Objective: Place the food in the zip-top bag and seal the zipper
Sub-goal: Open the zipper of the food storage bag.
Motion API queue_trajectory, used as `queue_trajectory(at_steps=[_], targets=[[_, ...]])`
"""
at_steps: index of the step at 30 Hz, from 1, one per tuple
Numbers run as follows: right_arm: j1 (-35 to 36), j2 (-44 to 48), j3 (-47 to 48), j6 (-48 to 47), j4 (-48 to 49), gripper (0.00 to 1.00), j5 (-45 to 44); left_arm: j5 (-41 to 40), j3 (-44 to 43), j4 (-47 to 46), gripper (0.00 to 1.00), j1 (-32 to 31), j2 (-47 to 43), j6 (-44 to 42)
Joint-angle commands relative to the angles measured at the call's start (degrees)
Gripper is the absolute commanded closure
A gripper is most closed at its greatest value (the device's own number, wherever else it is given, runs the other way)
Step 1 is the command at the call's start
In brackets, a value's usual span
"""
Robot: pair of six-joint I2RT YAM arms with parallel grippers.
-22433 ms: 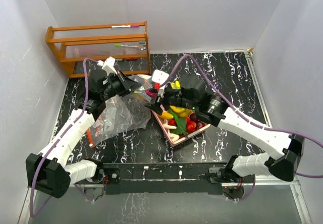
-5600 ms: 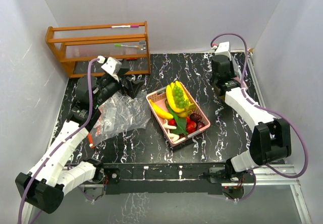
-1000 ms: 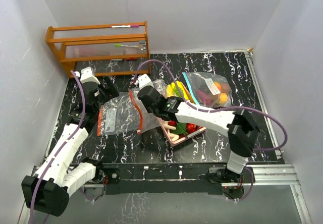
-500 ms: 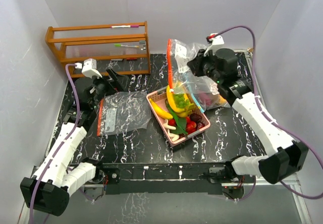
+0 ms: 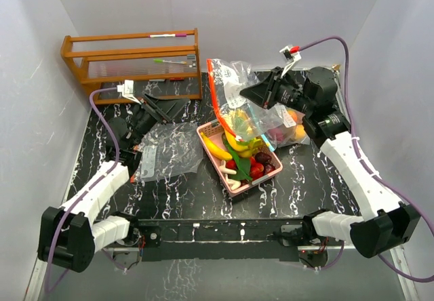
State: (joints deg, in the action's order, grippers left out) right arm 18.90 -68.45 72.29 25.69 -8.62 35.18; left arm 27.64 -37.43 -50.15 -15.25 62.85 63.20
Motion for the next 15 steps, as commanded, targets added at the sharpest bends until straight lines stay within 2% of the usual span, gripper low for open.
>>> queue_trajectory(at_steps=[1,4,9,15], targets=[[-0.5,0.1,-1.3,7.5,11.4,0.92,8.0,4.1,0.7,-24.3,0.23,-3.2,0.2,5.7],[-0.4,-0.7,-1.7,10.2,14.9,0.92,9.5,5.8,-0.2,-28.6,0.27,-5.3,1.9,5.0],[-0.5,-1.1,-2.0,12.9,18.1,0.92,11.6,6.6,-3.5,-23.2,0.31,-8.3,2.7,-0.8],[-0.5,-0.8,-2.9,14.8,19.9,0.92,13.9,3.7,-3.6,-25.3,0.31,-8.8,4.3,-0.9]])
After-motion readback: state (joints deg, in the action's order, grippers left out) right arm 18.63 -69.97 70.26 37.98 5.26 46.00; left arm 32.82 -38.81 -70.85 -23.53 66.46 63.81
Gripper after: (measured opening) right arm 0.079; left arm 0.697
